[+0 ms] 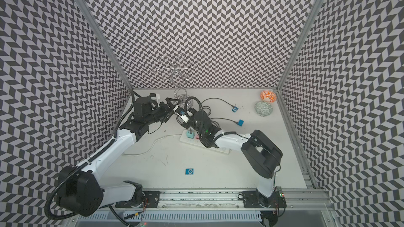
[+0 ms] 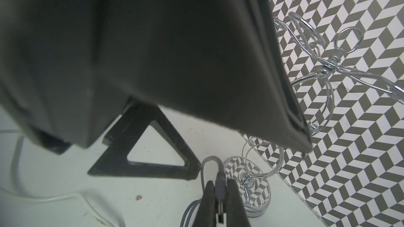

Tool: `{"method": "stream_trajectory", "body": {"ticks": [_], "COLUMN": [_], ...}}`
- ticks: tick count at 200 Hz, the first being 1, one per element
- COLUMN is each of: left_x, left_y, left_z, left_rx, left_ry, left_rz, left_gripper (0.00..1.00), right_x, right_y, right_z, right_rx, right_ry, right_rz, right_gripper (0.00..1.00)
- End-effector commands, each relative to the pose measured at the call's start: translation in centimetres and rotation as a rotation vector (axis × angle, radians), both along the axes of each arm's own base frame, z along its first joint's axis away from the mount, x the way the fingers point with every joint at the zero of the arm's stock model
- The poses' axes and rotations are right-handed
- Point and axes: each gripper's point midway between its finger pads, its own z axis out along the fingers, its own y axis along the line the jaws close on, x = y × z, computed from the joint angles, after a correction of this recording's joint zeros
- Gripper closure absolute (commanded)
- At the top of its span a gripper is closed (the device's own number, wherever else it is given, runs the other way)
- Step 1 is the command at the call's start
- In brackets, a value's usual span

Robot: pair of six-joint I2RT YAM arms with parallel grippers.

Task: Charge mp3
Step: Pick up the charging cable from the center of the board.

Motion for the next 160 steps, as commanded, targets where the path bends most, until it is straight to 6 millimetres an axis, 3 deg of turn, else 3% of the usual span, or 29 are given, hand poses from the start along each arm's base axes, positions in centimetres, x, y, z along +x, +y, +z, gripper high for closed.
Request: {"method": "stream_trajectory", "body": {"ticks": [1,36,63,76,90,124,160], "left_x": [0.9,1.6,1.6,1.3,0.2,-1.9,-3.4], "left_y": [1.1,3.9,4.4,3.8,1.9,-0.6,-3.1], "left_z": [5.6,7.5,7.3,6.7,5.8,3.7,1.9], "left_rx": [0.152,0.496,0.747,0.85,0.938,1.023,1.025], "left_ry": [-0.283,-0.554,-0.792,-0.906,-1.059,-1.326,-1.517], "left_rz": [0.023,0.107,0.081,0.025,-0.111,-0.268,-0.447], "left_gripper": [0.0,0.01,0.0,0.01,0.04,0.14,0.34], "right_x": [0.1,1.2,1.9,2.2,2.1,2.3,2.3], "right_y": [-0.7,-2.8,-4.9,-5.8,-6.3,-8.1,-9.8], "right_z": [4.0,3.9,3.7,3.4,3.3,3.3,3.9], "right_rx": [0.086,0.113,0.153,0.157,0.158,0.182,0.208], "right_ry": [0.031,0.225,0.389,0.45,0.506,0.637,0.731], "right_rz": [0.036,0.121,0.193,0.209,0.239,0.318,0.361], "right_gripper": [0.97,0.97,0.95,0.94,0.94,0.94,0.94]}}
